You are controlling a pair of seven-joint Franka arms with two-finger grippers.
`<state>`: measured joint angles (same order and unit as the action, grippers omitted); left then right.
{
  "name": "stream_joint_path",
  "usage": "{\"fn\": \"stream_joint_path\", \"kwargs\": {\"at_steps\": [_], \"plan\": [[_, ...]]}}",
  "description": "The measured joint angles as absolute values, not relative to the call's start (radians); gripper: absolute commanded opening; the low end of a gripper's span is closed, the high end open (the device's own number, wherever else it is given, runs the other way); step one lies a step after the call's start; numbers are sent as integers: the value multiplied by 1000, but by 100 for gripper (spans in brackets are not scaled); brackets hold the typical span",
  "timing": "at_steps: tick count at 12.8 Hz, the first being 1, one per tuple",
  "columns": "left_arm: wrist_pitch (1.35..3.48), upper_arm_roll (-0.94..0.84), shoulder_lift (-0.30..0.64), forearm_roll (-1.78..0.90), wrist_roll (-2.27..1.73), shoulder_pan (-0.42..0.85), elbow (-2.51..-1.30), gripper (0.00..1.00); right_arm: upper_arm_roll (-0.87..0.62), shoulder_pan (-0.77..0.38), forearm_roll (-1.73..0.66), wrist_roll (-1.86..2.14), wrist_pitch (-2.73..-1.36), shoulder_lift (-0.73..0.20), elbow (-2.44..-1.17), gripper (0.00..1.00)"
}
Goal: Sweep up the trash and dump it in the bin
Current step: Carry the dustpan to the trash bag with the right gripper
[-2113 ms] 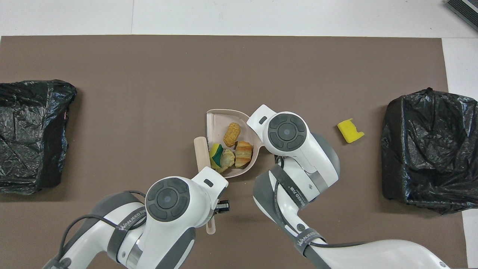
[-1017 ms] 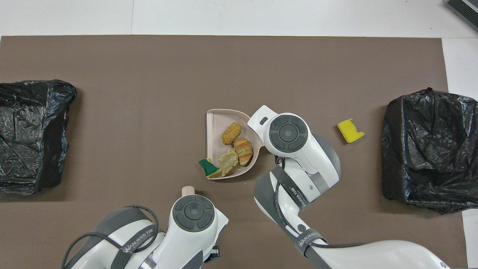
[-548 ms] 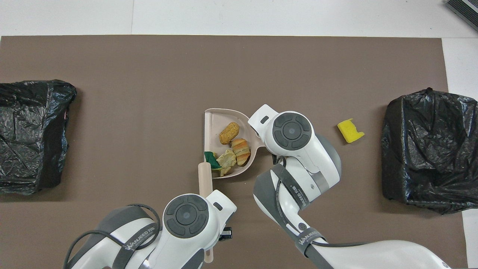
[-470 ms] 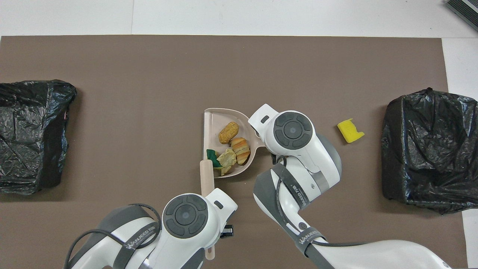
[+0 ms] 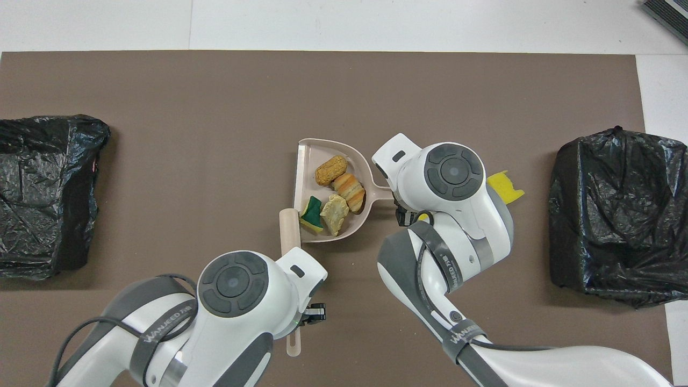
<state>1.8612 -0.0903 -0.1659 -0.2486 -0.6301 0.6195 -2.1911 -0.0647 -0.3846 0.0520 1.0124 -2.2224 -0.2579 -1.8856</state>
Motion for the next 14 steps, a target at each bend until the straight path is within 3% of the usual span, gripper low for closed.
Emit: {"fn": "stream_joint_path", "kwargs": {"at_steps": [4,8,11,14], "plan": [[1753,-88,-214,-249,-630,575,-2120,0,-65,-385,51,1012,-2222,-258,-1886,0],[1668,-96,-227,-249,-647,571,-2127,0,-64,-349,46,1088,-2190,-246,-1870,0],[1673,-115,-272,-249,-676,581,-2183,0,-62,-277,25,1216,-2072,-228,-1801,0],[1842,-126,-294,-249,-721,661,-2275,0,-59,-181,21,1375,-1991,-203,-1766,0]]}}
